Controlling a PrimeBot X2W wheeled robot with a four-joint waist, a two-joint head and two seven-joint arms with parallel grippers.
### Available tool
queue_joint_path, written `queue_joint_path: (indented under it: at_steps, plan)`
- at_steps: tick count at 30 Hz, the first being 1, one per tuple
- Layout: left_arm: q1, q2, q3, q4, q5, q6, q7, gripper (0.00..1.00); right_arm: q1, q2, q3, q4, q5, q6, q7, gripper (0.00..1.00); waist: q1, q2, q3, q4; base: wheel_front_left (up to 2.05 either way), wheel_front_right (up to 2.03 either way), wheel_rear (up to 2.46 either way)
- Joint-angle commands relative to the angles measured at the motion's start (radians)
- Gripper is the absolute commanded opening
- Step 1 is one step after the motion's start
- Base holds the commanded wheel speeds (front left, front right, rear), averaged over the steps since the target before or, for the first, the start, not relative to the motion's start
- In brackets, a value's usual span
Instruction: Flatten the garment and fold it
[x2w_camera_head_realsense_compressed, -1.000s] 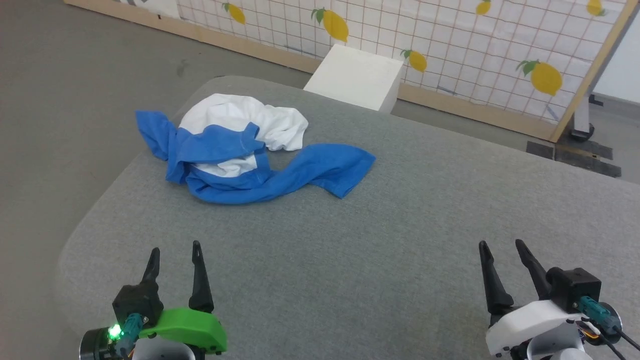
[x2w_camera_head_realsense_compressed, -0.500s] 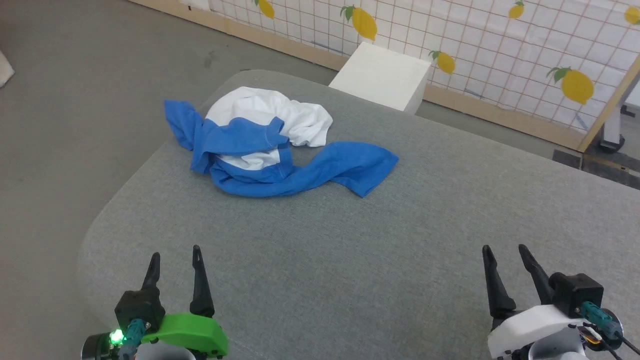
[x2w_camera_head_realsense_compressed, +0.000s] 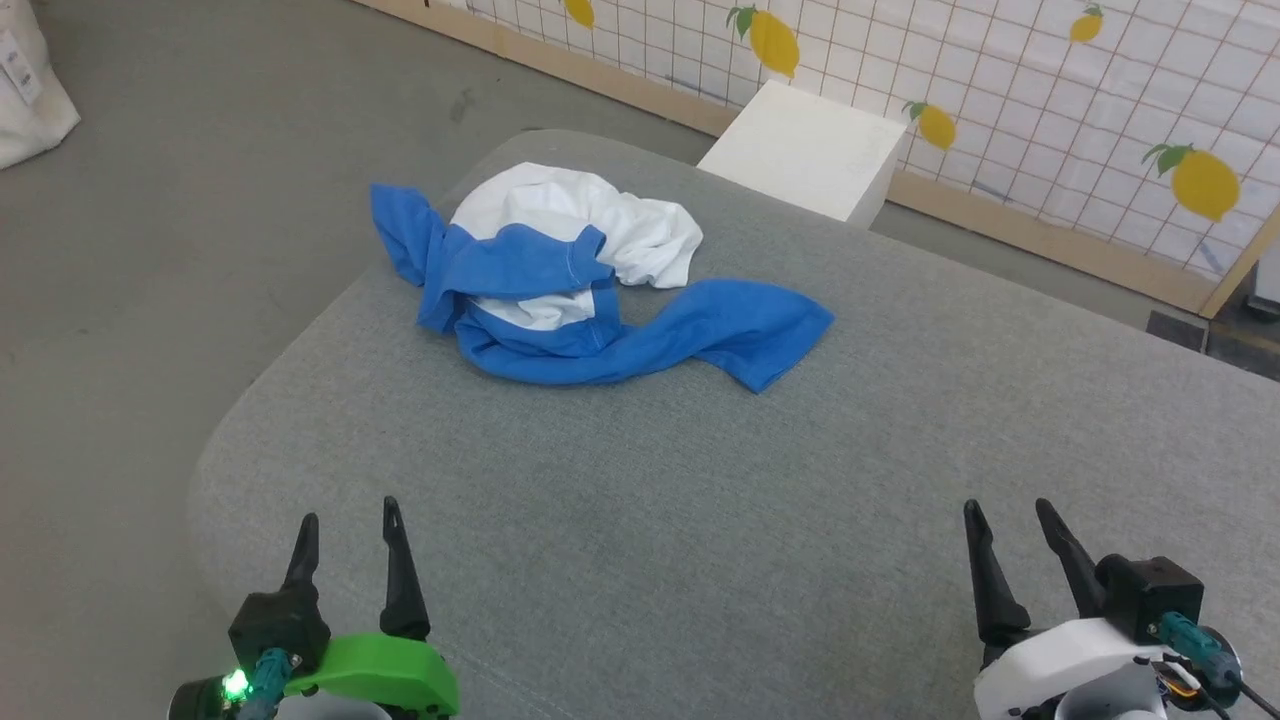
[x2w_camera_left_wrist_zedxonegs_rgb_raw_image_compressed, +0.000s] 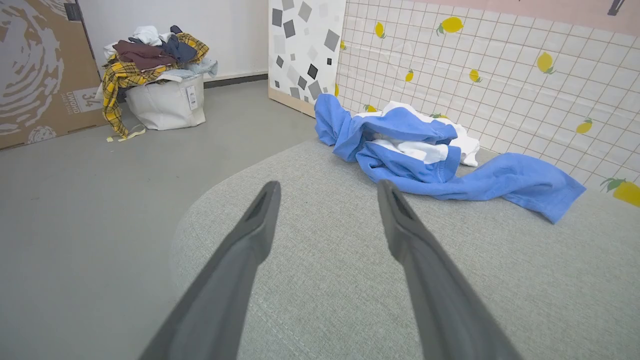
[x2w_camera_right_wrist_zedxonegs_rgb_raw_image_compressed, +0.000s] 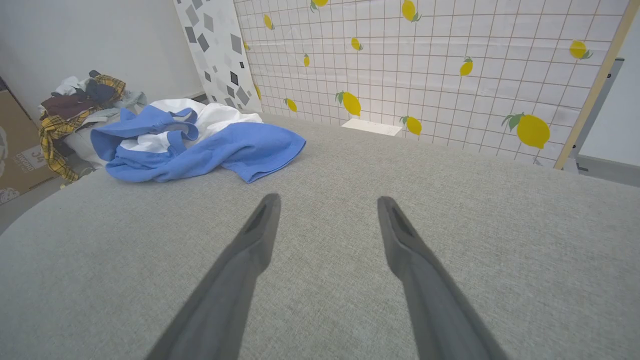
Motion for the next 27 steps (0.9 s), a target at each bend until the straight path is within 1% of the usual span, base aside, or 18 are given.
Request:
queue_joint_path:
  at_steps: [1, 5, 9, 12, 15, 17, 20, 24, 27]
  plan:
    - [-0.003, -0.004, -0.005, 0.004, -0.015, 0.001, -0.011, 1.00, -0.013, 0.001, -0.003, 0.010, 0.008, -0.001, -0.012, 1.00, -0.0001, 0.0000, 0.007, -0.001, 0.00, 0.00, 0.00]
    - [-0.091, 0.011, -0.006, 0.043, -0.024, -0.034, -0.019, 1.00, -0.026, 0.001, -0.008, 0.014, 0.002, -0.001, -0.018, 1.00, -0.0001, 0.0000, 0.034, -0.007, 0.00, 0.00, 0.00]
    - [-0.274, 0.052, 0.007, 0.086, -0.076, -0.103, -0.012, 1.00, -0.044, 0.001, -0.028, -0.006, -0.029, -0.001, -0.008, 1.00, -0.0001, 0.0000, 0.094, -0.028, 0.00, 0.00, 0.00]
    - [-0.416, 0.086, 0.018, 0.122, -0.118, -0.149, 0.047, 1.00, -0.056, 0.001, -0.050, -0.036, -0.055, -0.001, 0.010, 1.00, -0.0001, 0.0000, 0.141, -0.054, 0.00, 0.00, 0.00]
    - [-0.561, 0.133, 0.039, 0.171, -0.159, -0.179, 0.153, 1.00, -0.066, 0.001, -0.079, -0.084, -0.084, -0.001, 0.035, 1.00, -0.0001, 0.0000, 0.202, -0.090, 0.00, 0.00, 0.00]
    - [-0.645, 0.167, 0.056, 0.211, -0.185, -0.187, 0.239, 1.00, -0.073, 0.001, -0.095, -0.122, -0.105, -0.001, 0.054, 1.00, -0.0001, 0.0000, 0.250, -0.118, 0.00, 0.00, 0.00]
    - [-0.750, 0.205, 0.082, 0.268, -0.224, -0.187, 0.351, 1.00, -0.079, 0.001, -0.123, -0.173, -0.132, -0.001, 0.080, 1.00, -0.0001, 0.0000, 0.313, -0.154, 0.00, 0.00, 0.00]
    - [-0.856, 0.249, 0.107, 0.327, -0.258, -0.171, 0.477, 1.00, -0.080, 0.001, -0.173, -0.248, -0.165, -0.001, 0.111, 1.00, -0.0001, 0.0000, 0.403, -0.200, 0.00, 0.00, 0.00]
    - [-0.909, 0.264, 0.118, 0.370, -0.290, -0.151, 0.591, 1.00, -0.078, -0.009, -0.228, -0.308, -0.178, -0.001, 0.130, 1.00, -0.0001, 0.0000, 0.468, -0.228, 0.00, 0.00, 0.00]
